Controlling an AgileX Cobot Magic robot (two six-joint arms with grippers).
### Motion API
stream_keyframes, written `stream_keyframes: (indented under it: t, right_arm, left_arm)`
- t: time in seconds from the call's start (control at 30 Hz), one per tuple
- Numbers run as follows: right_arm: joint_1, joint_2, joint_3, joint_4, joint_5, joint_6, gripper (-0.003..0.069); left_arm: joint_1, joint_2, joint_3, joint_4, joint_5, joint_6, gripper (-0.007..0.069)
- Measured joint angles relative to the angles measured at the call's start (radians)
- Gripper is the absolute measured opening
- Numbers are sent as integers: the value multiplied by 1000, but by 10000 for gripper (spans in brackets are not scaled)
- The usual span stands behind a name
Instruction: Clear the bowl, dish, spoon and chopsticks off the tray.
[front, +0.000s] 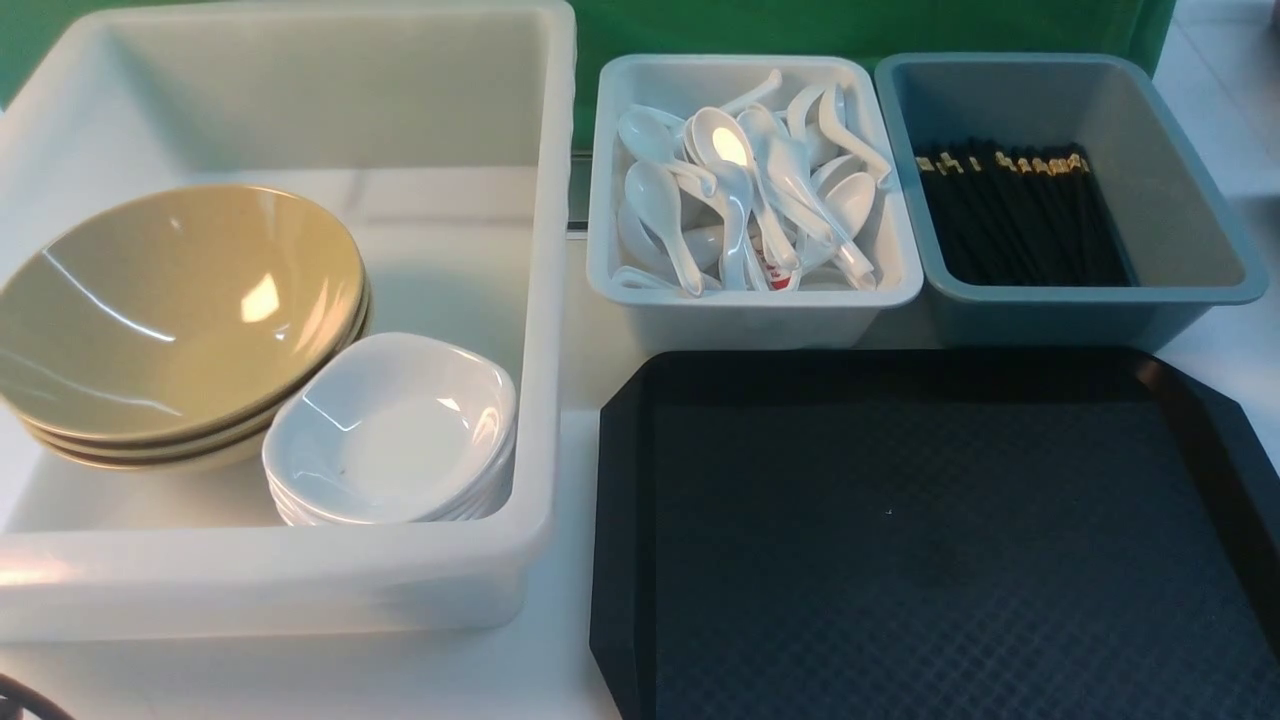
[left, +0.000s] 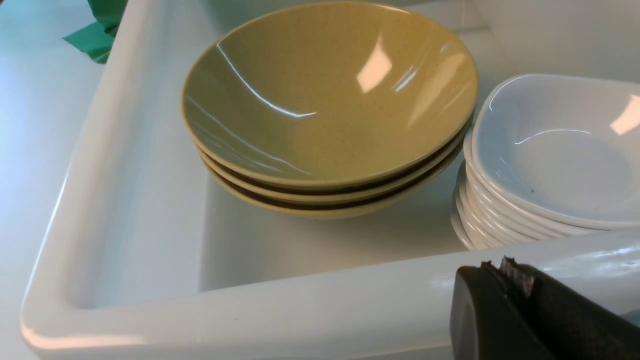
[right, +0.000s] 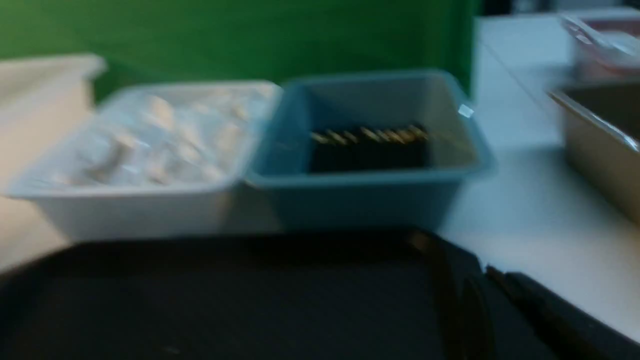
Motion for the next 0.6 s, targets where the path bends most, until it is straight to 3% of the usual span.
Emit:
stream_keyframes:
  t: [0.13, 0.6]
  right_arm:
    - [-68, -12, 81, -4, 31, 4, 31]
    - [-66, -14, 122, -6, 2, -30, 32]
  left_arm:
    - [0, 0, 0, 0, 0, 0, -11]
    - [0, 0, 0, 0, 0, 0, -11]
